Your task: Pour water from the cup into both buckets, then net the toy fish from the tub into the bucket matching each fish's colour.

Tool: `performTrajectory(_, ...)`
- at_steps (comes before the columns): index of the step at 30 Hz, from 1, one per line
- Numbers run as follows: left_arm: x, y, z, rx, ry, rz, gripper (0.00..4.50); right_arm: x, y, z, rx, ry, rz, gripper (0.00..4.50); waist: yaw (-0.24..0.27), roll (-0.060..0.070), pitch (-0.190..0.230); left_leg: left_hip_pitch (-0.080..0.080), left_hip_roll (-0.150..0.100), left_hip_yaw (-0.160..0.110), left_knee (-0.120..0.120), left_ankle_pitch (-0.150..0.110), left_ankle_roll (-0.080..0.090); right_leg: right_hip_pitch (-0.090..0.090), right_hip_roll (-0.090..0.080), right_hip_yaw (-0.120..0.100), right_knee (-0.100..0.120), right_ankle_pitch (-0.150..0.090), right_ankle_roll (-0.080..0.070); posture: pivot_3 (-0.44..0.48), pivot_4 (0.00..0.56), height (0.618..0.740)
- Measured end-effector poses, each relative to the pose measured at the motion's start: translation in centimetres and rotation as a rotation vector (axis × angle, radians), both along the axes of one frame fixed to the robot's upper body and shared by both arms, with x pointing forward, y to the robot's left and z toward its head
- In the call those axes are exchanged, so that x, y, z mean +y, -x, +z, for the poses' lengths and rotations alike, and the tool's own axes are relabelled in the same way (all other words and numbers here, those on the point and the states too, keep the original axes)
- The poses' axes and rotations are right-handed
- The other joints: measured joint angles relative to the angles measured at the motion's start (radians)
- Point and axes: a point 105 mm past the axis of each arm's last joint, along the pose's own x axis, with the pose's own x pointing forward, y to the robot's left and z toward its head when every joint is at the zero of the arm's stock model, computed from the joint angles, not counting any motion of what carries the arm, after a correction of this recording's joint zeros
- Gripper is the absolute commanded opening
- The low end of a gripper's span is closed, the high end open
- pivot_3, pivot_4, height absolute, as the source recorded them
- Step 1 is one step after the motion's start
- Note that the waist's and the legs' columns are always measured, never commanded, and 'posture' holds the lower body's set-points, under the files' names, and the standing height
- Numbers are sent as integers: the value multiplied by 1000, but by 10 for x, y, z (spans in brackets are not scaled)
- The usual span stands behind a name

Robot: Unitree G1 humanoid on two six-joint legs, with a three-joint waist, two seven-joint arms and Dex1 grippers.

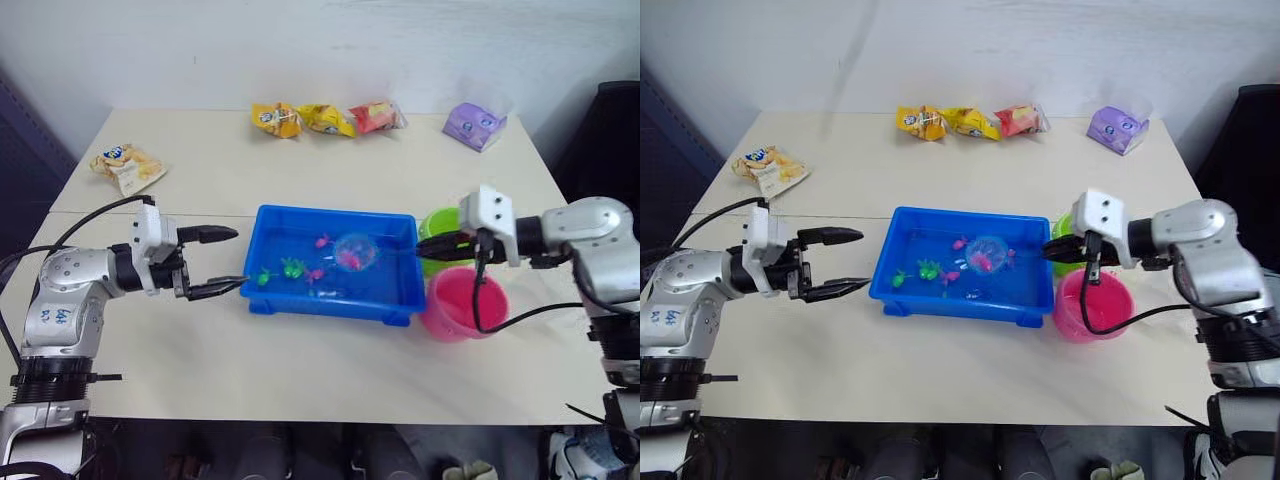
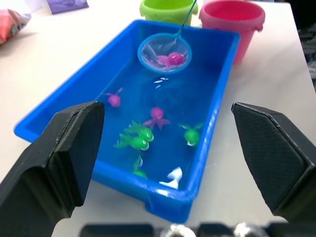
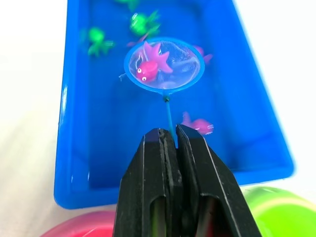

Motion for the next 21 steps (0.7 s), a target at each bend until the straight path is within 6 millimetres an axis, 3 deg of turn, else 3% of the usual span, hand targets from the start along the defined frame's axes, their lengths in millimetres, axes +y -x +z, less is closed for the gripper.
performTrajectory(5,-8,-5,13,-15,61,-12,4441,-16,18,5,8,-106,-102,0,2,0,0,0,0,0,0,0,0,0,0,0,0,0,0,0,150,740)
performTrajectory(11,-30,-6,13,3,94,-87,4441,-40,45,18,-41,-193,-256,0,11,0,0,0,0,0,0,0,0,1,0,0,0,0,1,0,150,740)
performTrajectory(17,-57,-4,26,-40,102,-183,4441,-78,92,12,-48,-173,-450,0,28,0,0,1,0,0,-1,0,0,3,1,0,-1,1,2,0,150,740)
performTrajectory(21,-67,-2,21,-18,114,-230,4441,-93,109,-1,-45,-142,-517,0,22,0,0,3,0,2,-1,0,0,4,2,3,-1,1,3,0,150,740)
